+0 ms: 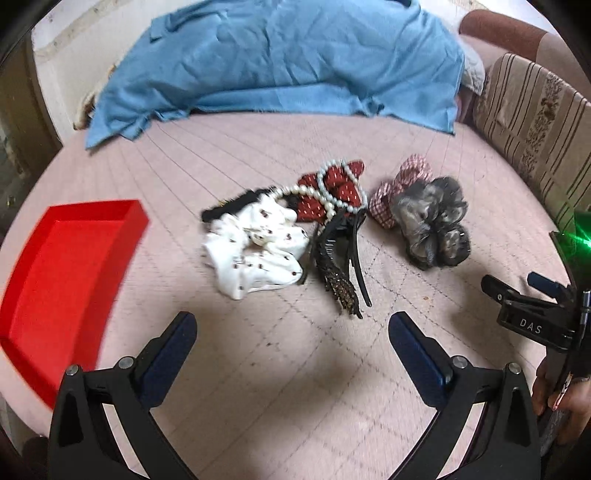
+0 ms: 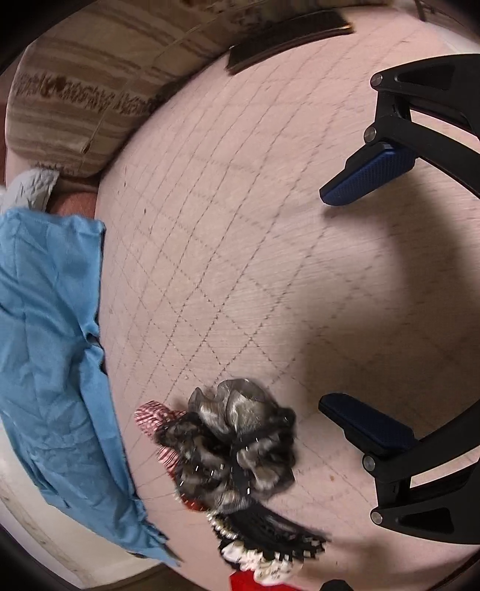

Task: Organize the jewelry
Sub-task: 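Move both grippers open toward the pile of hair accessories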

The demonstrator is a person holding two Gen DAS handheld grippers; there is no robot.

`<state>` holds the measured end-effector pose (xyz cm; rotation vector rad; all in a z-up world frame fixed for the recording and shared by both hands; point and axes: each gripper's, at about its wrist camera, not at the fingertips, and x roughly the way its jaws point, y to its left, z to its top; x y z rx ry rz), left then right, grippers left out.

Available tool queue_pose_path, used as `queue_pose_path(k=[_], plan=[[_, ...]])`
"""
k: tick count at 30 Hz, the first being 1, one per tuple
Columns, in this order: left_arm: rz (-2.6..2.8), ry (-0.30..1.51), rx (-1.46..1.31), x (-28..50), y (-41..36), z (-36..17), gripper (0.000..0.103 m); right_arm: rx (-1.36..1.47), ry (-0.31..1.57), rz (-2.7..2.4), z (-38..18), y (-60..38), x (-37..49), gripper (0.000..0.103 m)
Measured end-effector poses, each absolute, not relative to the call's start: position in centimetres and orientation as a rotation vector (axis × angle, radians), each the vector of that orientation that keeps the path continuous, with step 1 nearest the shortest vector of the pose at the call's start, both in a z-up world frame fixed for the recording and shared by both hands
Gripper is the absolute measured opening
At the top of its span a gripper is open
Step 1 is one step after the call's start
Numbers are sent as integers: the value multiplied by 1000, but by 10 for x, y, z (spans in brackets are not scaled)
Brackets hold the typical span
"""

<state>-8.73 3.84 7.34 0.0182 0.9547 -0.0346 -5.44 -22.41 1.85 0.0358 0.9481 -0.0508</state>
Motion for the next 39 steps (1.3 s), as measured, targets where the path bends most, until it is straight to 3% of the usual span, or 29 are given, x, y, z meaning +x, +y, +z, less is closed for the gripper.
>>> queue_pose_path(k=[17,20,39], plan=[[22,771,116,-151,43,141,102,72,746,-8,102,-188,-120,103],[13,764,126,-157,43,144,98,49,726,-12,109,-182,-125,103],[17,749,41,-171,64,154,98,-8,680,-19,127,-158,-141,103]])
